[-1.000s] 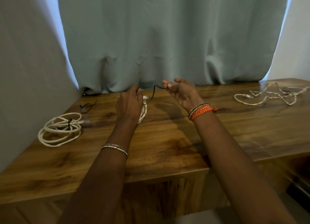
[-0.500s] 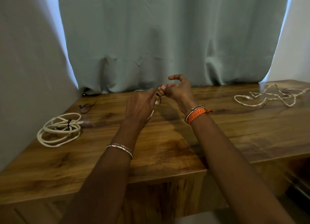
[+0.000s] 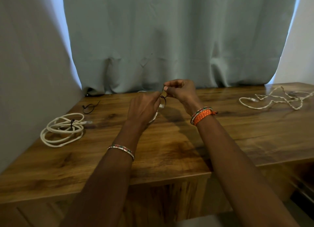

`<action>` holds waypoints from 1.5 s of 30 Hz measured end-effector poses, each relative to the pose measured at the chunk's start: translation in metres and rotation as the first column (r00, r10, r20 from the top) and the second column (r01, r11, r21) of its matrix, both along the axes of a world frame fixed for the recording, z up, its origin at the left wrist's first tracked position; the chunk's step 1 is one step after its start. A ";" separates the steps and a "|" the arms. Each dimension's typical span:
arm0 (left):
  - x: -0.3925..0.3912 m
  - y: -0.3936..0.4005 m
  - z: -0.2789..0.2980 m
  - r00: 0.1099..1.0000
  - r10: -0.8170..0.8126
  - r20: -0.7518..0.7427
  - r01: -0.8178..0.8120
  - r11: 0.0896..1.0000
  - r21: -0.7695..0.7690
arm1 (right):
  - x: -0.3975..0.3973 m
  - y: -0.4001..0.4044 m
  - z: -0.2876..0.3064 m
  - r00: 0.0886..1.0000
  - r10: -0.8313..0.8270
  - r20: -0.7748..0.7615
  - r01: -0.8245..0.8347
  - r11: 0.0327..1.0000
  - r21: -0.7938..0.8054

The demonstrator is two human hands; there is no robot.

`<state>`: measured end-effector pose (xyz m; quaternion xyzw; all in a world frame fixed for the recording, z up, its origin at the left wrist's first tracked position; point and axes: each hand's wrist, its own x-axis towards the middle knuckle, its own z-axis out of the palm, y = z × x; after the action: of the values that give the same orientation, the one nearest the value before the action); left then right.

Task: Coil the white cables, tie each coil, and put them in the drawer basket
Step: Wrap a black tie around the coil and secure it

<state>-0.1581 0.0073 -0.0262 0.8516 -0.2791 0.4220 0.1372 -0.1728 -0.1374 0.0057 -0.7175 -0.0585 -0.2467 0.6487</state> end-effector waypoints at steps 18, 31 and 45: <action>-0.002 0.001 0.001 1.000 -0.007 0.002 0.007 1.000 0.024 | -0.005 -0.003 0.002 0.999 -0.044 0.017 0.045 0.998 -0.054; -0.001 0.002 0.000 1.000 -0.011 0.001 0.011 1.000 0.005 | -0.009 -0.004 0.003 0.996 0.079 -0.042 -0.082 0.994 -0.069; 0.005 0.008 -0.001 0.984 -0.169 -0.055 0.161 0.978 -0.132 | -0.007 -0.002 0.004 0.994 -0.030 0.106 0.062 0.947 -0.314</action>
<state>-0.1529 0.0151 -0.0274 0.8285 -0.3167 0.3979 0.2346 -0.1800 -0.1397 0.0097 -0.8003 -0.1129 -0.2848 0.5154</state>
